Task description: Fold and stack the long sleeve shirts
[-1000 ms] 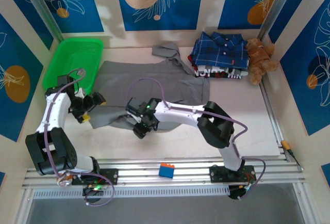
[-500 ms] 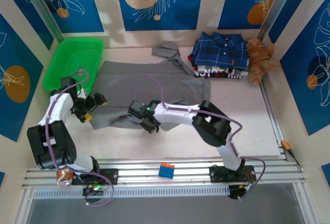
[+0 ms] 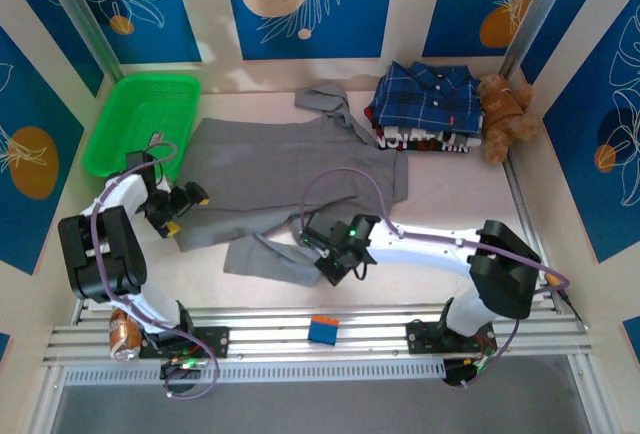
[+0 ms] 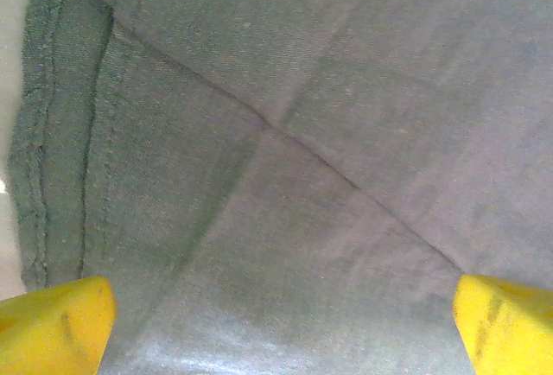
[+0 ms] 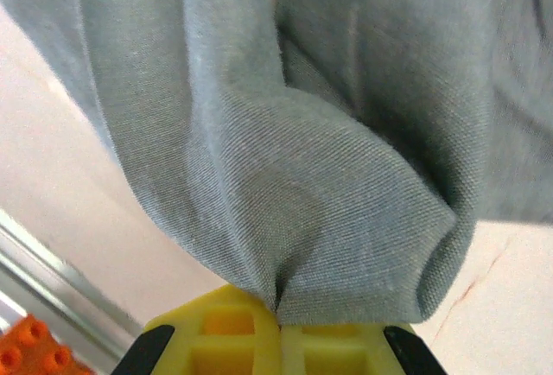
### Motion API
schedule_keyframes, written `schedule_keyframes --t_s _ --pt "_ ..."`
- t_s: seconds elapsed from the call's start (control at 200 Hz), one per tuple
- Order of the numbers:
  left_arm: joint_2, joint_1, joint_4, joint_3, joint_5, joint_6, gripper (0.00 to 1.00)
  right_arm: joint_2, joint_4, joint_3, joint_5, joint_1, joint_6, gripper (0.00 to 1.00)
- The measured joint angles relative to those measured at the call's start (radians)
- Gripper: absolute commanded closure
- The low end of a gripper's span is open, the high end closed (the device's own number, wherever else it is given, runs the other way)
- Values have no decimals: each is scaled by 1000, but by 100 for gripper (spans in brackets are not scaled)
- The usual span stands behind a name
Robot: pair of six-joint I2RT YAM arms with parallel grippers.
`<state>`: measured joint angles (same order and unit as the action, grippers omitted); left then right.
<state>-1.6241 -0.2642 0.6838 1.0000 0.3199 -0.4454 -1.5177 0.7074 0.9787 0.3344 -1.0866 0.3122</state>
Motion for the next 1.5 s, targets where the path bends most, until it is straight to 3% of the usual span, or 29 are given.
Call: schedule_keyframes --t_s 0.375,0.495,0.66,0.735,0.855,1.08,1.181,1.306,1.396,1.501 --pt "-86 0 -17 35 -79 10 0 311 132 -164 -108 7 183 95" --pt "-102 0 -11 54 -101 10 0 285 179 -161 -139 14 246 96" --pt "-106 -11 5 97 -139 14 0 132 335 -118 -143 38 382 92" --pt "-107 -14 20 114 -138 18 0 100 409 -117 -109 45 449 82" --pt "-105 -16 28 119 -121 8 0 125 468 -116 -60 66 532 56" --pt "23 -16 55 119 -66 -1 0 253 494 -49 11 143 573 28" --pt "134 -16 93 119 -50 -1 0 337 470 -29 6 211 562 28" --pt "240 -17 127 92 -32 -1 0 385 429 -46 -52 413 562 30" --pt "259 -19 140 41 -21 -2 0 389 378 -102 -117 547 561 32" --pt "248 -22 148 -29 -4 -14 1 388 327 -170 -204 625 556 37"
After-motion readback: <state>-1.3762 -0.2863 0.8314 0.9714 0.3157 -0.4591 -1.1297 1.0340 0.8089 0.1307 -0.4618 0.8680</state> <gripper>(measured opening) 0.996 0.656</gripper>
